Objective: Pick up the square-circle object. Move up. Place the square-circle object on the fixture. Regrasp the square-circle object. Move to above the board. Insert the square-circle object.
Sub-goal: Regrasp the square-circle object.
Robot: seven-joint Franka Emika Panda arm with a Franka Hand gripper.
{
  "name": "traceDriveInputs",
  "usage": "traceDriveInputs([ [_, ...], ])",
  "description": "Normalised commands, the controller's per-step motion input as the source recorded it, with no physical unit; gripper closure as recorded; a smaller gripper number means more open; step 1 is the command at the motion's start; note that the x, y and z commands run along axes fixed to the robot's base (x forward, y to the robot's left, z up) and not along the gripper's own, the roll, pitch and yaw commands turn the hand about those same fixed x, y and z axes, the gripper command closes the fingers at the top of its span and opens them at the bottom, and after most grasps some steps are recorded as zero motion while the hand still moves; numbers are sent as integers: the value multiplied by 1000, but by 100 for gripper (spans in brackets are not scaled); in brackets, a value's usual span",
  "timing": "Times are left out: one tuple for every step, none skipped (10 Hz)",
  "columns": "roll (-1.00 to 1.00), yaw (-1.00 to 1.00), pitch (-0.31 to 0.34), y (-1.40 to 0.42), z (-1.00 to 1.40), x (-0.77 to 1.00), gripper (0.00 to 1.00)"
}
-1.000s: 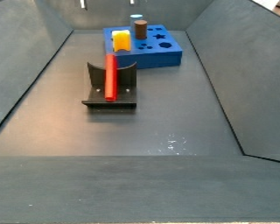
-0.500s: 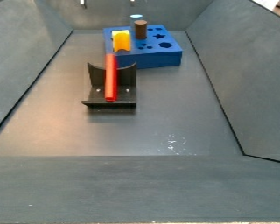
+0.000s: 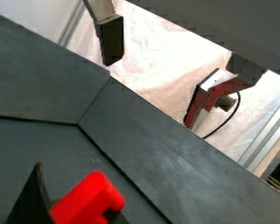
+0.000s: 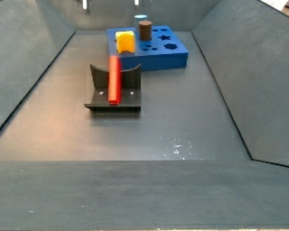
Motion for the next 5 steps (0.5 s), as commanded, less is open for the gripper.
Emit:
traceDriveInputs([
  [189,83,-30,68,-1000,40,0],
  [128,73,-47,62,-1000,50,0],
  [98,60,-56,61,-1000,58,0],
  [74,43,-67,57,-1000,71,0],
  [70,34,-65,56,-1000,76,0],
])
